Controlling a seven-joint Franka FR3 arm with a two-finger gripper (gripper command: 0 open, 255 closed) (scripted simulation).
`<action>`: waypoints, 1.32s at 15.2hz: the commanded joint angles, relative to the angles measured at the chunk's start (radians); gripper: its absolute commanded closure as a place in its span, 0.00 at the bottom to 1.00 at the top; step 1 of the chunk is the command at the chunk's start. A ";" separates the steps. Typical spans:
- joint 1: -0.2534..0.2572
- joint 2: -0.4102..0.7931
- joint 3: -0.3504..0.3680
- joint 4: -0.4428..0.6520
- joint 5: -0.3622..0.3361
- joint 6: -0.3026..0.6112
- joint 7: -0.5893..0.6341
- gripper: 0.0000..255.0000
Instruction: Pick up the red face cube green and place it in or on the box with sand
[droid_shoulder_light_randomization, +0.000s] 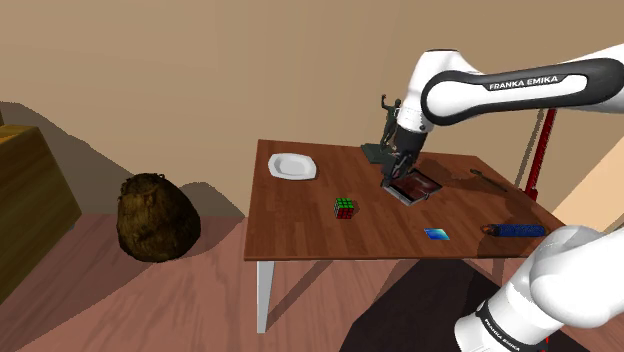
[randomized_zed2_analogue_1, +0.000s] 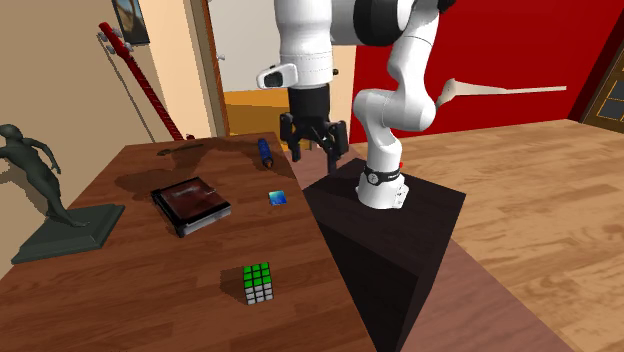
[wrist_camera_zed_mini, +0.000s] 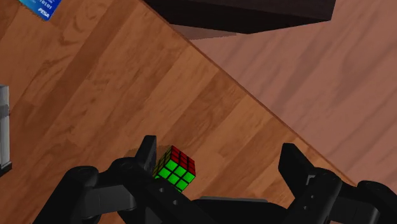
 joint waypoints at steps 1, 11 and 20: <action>-0.005 0.064 0.001 -0.006 -0.003 0.076 0.007 0.00; -0.021 0.435 0.004 0.081 -0.024 0.379 0.058 0.00; -0.025 0.699 -0.005 0.193 -0.042 0.541 0.091 0.00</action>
